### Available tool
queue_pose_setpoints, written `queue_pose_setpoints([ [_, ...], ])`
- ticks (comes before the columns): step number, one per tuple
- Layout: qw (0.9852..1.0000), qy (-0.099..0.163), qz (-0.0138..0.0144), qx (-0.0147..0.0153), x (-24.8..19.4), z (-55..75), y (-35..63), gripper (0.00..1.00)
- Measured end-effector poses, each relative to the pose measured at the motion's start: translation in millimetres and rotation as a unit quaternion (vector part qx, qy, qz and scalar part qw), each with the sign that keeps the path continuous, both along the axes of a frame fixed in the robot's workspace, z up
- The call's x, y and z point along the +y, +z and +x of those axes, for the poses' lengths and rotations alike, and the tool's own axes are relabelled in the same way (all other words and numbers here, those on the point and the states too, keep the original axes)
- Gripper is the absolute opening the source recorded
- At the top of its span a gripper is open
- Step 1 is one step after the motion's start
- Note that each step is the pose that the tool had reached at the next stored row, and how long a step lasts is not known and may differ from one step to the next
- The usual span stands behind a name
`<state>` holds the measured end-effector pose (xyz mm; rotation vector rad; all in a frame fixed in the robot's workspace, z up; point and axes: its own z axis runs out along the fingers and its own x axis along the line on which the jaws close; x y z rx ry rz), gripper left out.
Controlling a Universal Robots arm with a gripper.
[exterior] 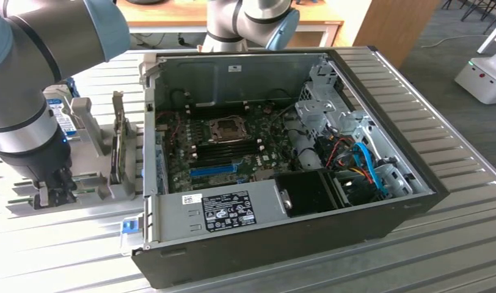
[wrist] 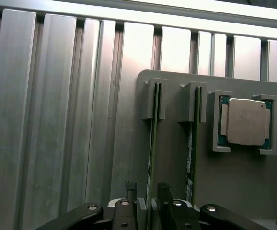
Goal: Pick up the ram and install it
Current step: 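Pick up the ram and move it above insertion slot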
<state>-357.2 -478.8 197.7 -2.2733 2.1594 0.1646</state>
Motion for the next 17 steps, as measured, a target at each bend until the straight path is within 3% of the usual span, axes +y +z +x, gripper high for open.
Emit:
queue_pose_setpoints([
  [8,1.0,0.0,0.0,0.0,0.0,0.0,0.0,0.3],
  [9,1.0,0.0,0.0,0.0,0.0,0.0,0.0,0.23],
  [17,1.0,0.0,0.0,0.0,0.1,0.0,0.9,0.23],
])
